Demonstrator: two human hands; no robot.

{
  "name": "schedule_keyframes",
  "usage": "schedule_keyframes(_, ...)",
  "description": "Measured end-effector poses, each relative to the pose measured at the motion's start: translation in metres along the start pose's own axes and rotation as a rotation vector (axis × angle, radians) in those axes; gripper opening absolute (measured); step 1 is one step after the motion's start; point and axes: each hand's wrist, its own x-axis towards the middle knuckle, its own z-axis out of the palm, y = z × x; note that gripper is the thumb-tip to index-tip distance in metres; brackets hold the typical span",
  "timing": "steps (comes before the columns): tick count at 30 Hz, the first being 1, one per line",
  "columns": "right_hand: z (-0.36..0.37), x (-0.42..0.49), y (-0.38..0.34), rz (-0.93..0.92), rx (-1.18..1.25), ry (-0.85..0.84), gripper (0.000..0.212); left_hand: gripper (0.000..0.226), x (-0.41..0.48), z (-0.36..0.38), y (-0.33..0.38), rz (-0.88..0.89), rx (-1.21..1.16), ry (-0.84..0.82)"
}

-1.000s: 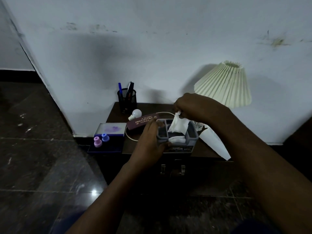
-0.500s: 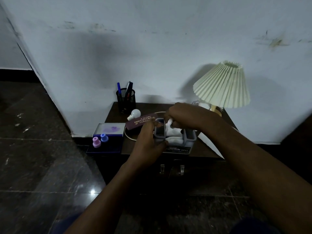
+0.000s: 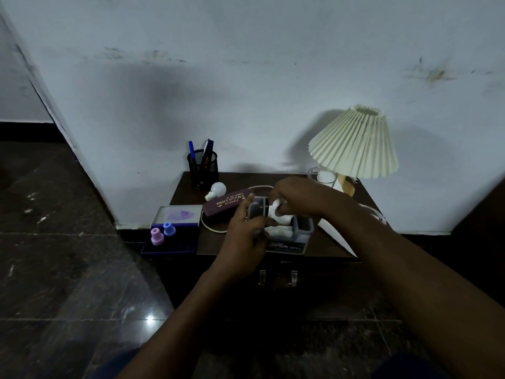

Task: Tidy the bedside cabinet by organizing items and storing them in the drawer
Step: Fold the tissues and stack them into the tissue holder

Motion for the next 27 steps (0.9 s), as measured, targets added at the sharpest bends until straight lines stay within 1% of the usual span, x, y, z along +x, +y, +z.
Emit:
schedule_keyframes(4,0.002,-0.001,0.0,0.033,0.07,-0.001,0.022,0.037,0.001,0.002,0.0,-0.024,0.023,-0.008)
schedule_keyframes(7,0.005,0.0,0.0,0.053,0.113,0.03,0.019,0.041,0.002,0.0,-0.001,-0.065,-0.011,-0.025)
schedule_keyframes(9,0.006,0.001,-0.002,0.065,0.116,0.012,0.019,0.042,0.003,-0.002,-0.001,-0.074,-0.028,-0.013)
schedule_keyframes(13,-0.005,-0.006,-0.004,0.086,0.134,0.028,0.029,0.039,0.004,-0.003,-0.003,-0.064,-0.022,-0.003)
schedule_keyframes(15,-0.019,-0.025,0.004,0.154,0.269,0.138,0.034,0.042,0.004,-0.002,-0.005,-0.067,-0.017,-0.012)
schedule_keyframes(16,-0.025,-0.041,0.01,0.207,0.383,0.241,0.031,0.044,0.004,-0.001,-0.006,-0.073,-0.013,-0.018)
schedule_keyframes(17,-0.03,-0.058,0.017,0.264,0.473,0.382,0.027,0.045,0.004,0.001,-0.007,-0.077,-0.008,-0.02)
schedule_keyframes(18,-0.03,-0.076,0.026,0.325,0.504,0.538,0.021,0.045,0.004,0.001,-0.008,-0.081,-0.003,-0.016)
schedule_keyframes(19,-0.028,-0.096,0.036,0.408,0.474,0.667,0.015,0.044,0.004,0.002,-0.008,-0.083,-0.001,-0.011)
schedule_keyframes(20,-0.022,-0.115,0.045,0.508,0.417,0.745,0.01,0.044,0.004,0.003,-0.008,-0.086,0.004,-0.002)
schedule_keyframes(21,-0.013,-0.132,0.055,0.619,0.35,0.754,0.007,0.045,0.005,0.005,-0.008,-0.088,0.018,0.011)
schedule_keyframes(22,0.0,-0.146,0.063,0.719,0.285,0.699,0.005,0.048,0.005,0.006,-0.007,-0.088,0.045,0.027)
schedule_keyframes(24,0.03,-0.163,0.073,0.838,0.201,0.509,0.009,0.054,0.005,0.009,-0.005,-0.065,0.141,0.063)
schedule_keyframes(25,0.042,-0.166,0.074,0.839,0.205,0.43,0.011,0.053,0.005,0.011,-0.002,-0.042,0.194,0.079)
schedule_keyframes(27,0.058,-0.161,0.066,0.754,0.236,0.355,0.012,0.047,0.001,0.015,0.005,0.009,0.264,0.118)
